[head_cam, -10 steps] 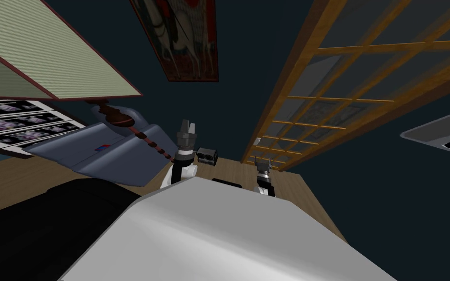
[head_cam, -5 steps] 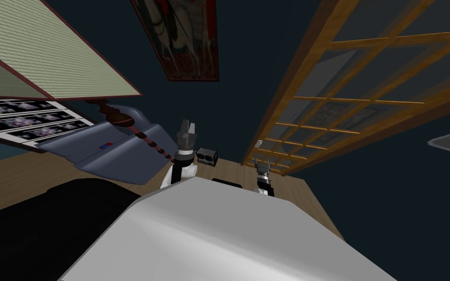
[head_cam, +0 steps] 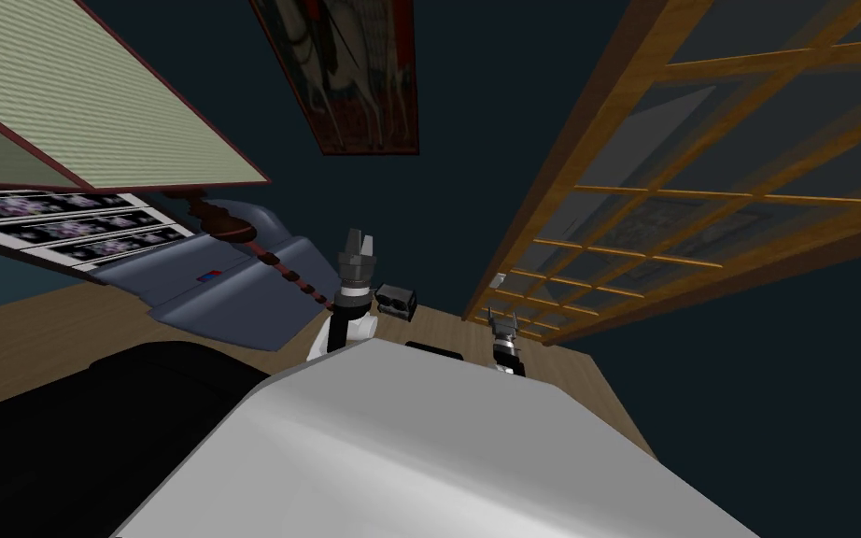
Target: Pull the door open
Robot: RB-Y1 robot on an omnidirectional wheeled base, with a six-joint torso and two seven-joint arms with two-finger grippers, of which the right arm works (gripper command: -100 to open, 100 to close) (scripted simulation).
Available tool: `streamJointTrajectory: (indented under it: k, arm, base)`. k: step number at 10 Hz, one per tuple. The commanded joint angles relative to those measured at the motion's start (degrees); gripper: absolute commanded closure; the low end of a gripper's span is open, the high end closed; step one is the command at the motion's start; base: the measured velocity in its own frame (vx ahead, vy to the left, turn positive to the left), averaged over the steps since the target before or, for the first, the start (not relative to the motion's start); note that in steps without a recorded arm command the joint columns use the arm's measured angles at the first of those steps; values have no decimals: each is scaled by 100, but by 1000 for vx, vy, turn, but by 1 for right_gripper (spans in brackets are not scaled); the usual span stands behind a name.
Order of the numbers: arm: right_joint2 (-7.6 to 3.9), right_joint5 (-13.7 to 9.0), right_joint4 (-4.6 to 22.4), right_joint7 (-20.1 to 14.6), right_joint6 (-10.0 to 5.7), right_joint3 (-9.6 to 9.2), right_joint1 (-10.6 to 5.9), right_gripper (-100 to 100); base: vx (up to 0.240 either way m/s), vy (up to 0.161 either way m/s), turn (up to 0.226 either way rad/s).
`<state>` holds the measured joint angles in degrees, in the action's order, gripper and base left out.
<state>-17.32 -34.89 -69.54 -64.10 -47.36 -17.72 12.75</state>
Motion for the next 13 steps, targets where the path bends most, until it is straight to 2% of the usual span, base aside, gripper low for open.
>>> streamJointTrajectory:
  k: [1, 4, 8, 10, 11, 13]
  arm:
    - [-33, -90, 197, -158, -55, -48, -60, -100]
    - [-120, -290, 582, -488, -172, -156, -145, -100]
    - [-199, -473, 933, -791, -278, -254, -223, -100]
    - [-262, -622, 1221, -1038, -365, -335, -287, -100]
    - [-262, -622, 1221, -1038, -365, -335, -287, -100]
    - [-301, -717, 1401, -1193, -420, -385, -327, -100]
  base:
    - [86, -53, 72]
    - [100, -54, 79]
    - [89, -54, 67]
    - [96, -63, 83]
    - [72, -63, 41]
    - [58, -40, 43]
